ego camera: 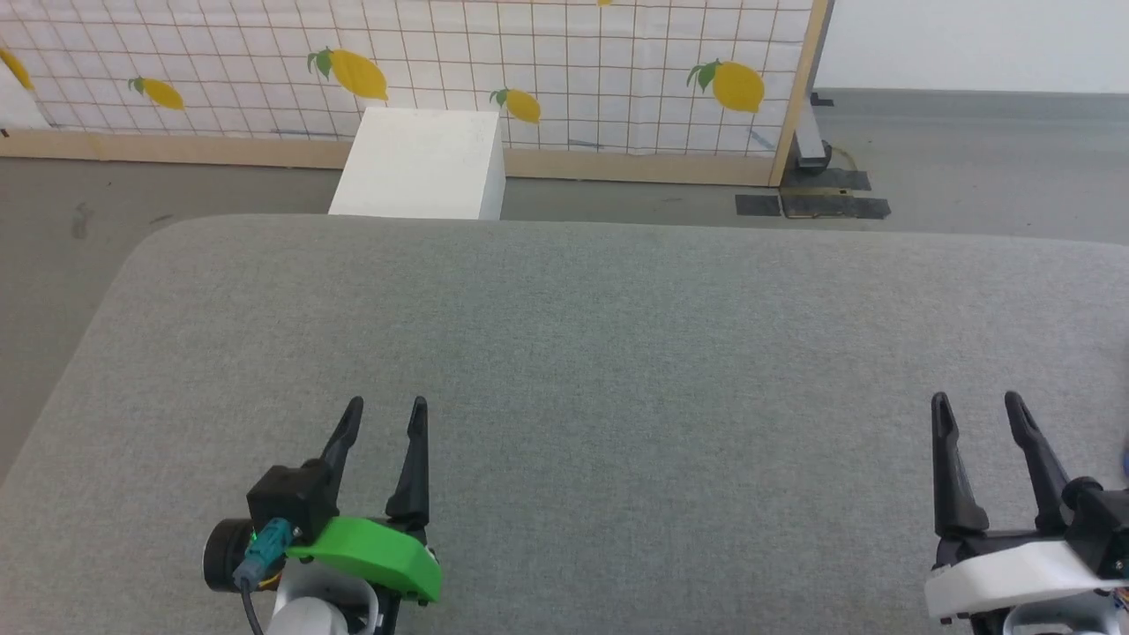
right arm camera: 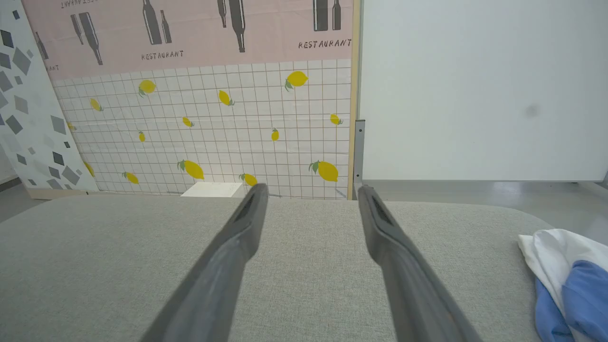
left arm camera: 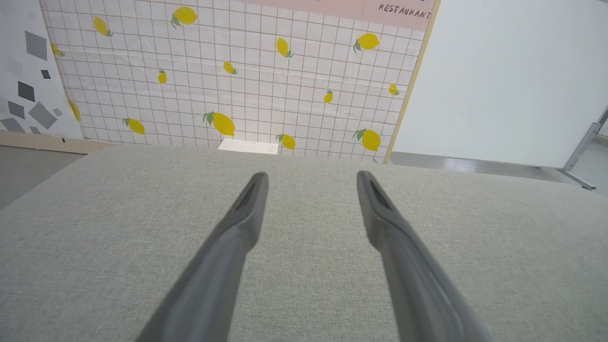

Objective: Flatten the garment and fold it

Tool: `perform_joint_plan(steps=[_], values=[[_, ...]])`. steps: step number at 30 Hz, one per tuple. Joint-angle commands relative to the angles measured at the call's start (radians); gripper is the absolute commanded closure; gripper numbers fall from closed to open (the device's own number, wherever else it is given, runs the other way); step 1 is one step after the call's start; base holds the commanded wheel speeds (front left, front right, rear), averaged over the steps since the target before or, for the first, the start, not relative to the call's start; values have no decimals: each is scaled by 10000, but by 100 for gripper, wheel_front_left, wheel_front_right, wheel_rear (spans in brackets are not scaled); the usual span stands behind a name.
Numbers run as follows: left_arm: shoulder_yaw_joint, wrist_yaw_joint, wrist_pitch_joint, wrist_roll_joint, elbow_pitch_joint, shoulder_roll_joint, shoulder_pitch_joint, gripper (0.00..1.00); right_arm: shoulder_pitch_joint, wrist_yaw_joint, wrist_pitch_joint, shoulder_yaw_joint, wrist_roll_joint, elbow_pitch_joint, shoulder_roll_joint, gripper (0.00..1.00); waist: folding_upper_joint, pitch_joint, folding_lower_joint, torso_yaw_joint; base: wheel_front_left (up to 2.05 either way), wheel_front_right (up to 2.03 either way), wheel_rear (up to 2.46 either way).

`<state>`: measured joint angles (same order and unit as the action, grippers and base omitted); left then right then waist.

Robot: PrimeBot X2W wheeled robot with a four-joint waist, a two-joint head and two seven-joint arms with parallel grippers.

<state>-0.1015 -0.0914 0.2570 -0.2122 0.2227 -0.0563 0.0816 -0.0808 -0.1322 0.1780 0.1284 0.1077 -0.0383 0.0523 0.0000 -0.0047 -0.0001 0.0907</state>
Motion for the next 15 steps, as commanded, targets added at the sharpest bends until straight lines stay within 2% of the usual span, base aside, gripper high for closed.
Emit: perform_joint_plan(steps=[1, 14, 15], values=[[23, 38, 47, 20, -44, 46, -145, 0, -103, 15, 117, 1, 72, 57, -18, 0, 0, -22, 1, -31, 0, 0, 0], [0, 27, 47, -13, 83, 57, -143, 0, -71, 15, 219, -111, 201, 361, -19, 0, 0, 9, 1, -110, 0, 0, 0], [-13, 1, -5, 1, 60, 6, -44, 100, -31, -2, 158, -91, 128, 338, -2, 100, 0, 9, 1, -112, 0, 0, 0]])
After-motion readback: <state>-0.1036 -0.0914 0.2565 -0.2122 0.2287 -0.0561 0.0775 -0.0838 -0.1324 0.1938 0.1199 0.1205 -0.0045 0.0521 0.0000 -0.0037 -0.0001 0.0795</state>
